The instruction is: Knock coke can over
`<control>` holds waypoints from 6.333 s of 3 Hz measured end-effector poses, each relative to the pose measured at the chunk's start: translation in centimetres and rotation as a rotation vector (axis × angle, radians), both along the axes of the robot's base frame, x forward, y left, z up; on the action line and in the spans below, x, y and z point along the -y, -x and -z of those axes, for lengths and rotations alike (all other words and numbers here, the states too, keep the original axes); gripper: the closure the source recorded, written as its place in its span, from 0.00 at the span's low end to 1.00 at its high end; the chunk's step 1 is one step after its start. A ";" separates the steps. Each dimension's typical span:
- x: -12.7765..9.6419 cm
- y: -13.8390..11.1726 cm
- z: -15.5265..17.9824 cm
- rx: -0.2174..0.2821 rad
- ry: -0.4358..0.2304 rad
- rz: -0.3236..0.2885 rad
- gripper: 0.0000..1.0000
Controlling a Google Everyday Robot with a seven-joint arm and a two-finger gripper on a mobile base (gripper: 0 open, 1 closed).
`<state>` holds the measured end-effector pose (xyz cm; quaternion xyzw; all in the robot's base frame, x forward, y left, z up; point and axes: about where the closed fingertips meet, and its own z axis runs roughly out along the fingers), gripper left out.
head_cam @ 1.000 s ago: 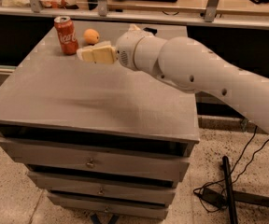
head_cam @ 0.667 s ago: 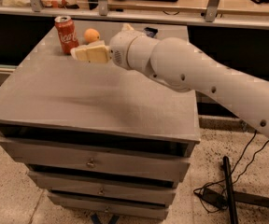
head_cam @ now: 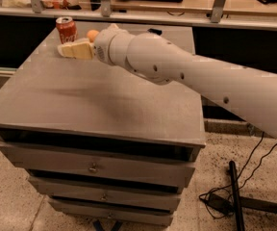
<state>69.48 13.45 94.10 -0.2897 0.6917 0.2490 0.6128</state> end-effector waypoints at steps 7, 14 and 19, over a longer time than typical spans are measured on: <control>-8.8 -11.4 5.9 -0.027 -0.030 -0.036 0.00; 3.7 -10.3 -2.3 0.238 0.264 0.033 1.00; 2.2 -7.7 -12.6 0.518 0.615 -0.454 1.00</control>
Offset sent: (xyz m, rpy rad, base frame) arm 0.0660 0.0220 -0.0544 -0.0199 0.0618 -0.0570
